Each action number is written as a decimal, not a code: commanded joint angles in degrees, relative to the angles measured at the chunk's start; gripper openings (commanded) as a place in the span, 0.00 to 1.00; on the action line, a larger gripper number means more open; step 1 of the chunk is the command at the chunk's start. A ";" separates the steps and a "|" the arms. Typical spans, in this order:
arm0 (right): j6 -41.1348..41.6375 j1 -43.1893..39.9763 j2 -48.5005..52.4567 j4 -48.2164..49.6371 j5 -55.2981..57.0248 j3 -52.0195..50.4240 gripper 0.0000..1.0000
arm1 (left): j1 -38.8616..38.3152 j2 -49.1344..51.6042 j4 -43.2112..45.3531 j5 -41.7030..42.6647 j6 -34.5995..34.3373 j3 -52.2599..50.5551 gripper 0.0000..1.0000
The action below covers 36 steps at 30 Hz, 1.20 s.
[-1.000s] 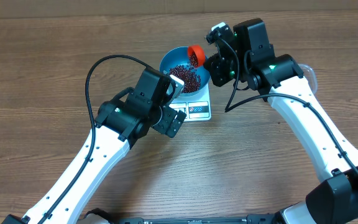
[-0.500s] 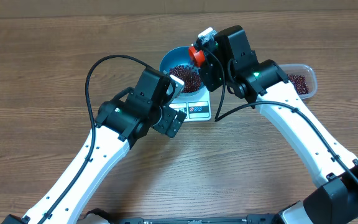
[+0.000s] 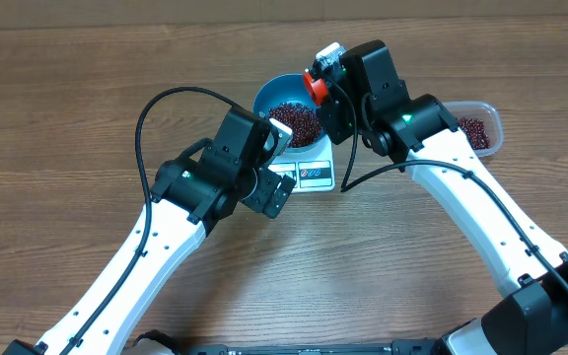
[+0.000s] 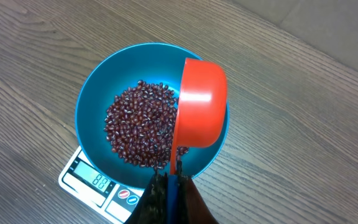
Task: Scoop item into bowl and weigh 150g on scale
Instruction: 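Raise the empty red scoop and carry it right to the bean container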
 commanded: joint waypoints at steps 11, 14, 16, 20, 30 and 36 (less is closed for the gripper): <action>-6.54 6.78 -2.19 0.09 10.16 1.79 0.04 | -0.02 -1.18 0.07 0.44 0.85 0.33 1.00; -6.51 7.58 -2.19 0.11 11.96 1.79 0.03 | -0.02 -1.18 0.07 0.44 0.85 0.33 1.00; -6.49 7.61 -2.19 0.09 11.98 1.79 0.04 | -0.02 -1.18 0.07 0.44 0.87 0.33 1.00; -6.49 7.61 -2.19 0.07 11.98 1.79 0.03 | -0.02 -1.18 0.07 0.44 0.87 0.33 0.99; -6.10 7.61 -2.19 0.11 11.93 1.79 0.04 | -0.02 -1.18 0.07 0.44 0.85 0.33 1.00; -2.69 4.76 -2.19 0.09 3.98 1.79 0.04 | -0.02 -1.18 0.07 0.44 0.87 0.33 1.00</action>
